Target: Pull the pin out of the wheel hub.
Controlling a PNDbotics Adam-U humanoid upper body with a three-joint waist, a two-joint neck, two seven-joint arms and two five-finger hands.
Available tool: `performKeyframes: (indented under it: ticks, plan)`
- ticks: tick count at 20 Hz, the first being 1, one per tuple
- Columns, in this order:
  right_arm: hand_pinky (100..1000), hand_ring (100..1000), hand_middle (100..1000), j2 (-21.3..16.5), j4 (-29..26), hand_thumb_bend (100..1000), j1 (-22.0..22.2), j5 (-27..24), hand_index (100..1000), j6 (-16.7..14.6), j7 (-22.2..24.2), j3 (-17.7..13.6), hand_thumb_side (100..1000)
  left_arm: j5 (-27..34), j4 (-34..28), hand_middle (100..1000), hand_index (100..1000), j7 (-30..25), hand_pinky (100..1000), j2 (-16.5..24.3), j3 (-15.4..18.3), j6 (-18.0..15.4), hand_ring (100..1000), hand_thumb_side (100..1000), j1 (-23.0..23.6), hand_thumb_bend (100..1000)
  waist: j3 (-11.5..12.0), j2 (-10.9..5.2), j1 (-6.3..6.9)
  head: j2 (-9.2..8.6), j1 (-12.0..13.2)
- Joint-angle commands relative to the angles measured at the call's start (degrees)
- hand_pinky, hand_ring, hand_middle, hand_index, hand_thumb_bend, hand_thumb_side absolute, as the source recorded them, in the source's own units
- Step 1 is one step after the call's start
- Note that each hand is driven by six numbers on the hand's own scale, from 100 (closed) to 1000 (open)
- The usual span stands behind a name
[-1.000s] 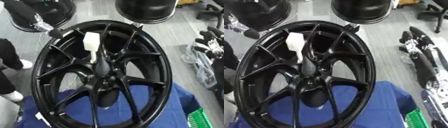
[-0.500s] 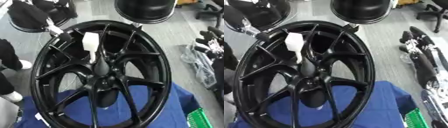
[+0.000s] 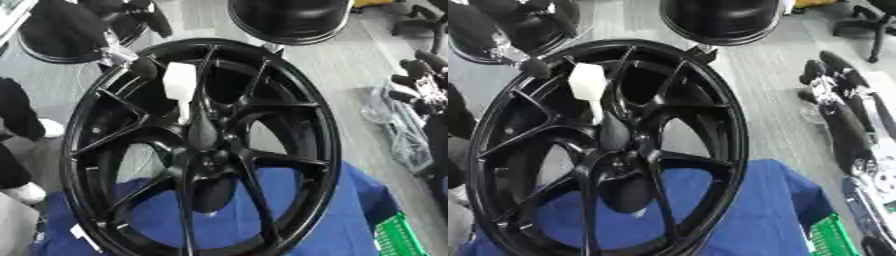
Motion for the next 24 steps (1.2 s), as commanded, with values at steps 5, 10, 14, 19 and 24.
performKeyframes:
  ticks: [5, 10, 14, 19, 24]
  plan:
    - [806, 845, 844, -1.17, -0.32, 255, -0.39, 0.01, 922, 0.23, -0.09, -0.03, 561, -1.46, -5.77, 818, 866, 0.05, 988, 1.68, -1.99, -0.88, 922, 534, -1.43, 677, -0.12, -1.51, -0.01, -0.7, -0.25]
    - [806, 845, 843, -1.19, -0.32, 255, -0.41, 0.01, 922, 0.25, -0.08, -0.01, 560, -3.08, -8.14, 829, 869, 0.05, 982, 2.06, -3.02, -1.29, 926, 493, -1.24, 688, -0.16, -1.51, -0.02, -1.07, -0.18]
    - [805, 844, 843, -1.19, -0.3, 255, -0.47, -0.02, 922, 0.25, -0.08, 0.02, 560, -7.99, -8.36, 836, 869, 0.05, 974, 2.04, -3.06, -2.31, 929, 426, -1.22, 701, -0.21, -1.52, 0.0, -1.2, 0.13]
    - [806, 845, 843, -1.09, -0.32, 251, -0.62, -0.1, 922, 0.27, 0.02, 0.05, 560, -11.67, -6.47, 834, 871, 0.05, 964, 0.88, -2.76, -2.84, 924, 362, -1.1, 663, -0.39, -1.49, -0.04, -1.28, 0.25]
    - [806, 842, 840, -1.01, -0.23, 255, -0.83, -0.21, 922, 0.31, 0.12, 0.07, 558, -12.4, -4.91, 841, 862, 0.05, 958, -0.07, -2.84, -2.89, 925, 305, -1.02, 644, -0.6, -1.48, 0.01, -1.18, 0.4]
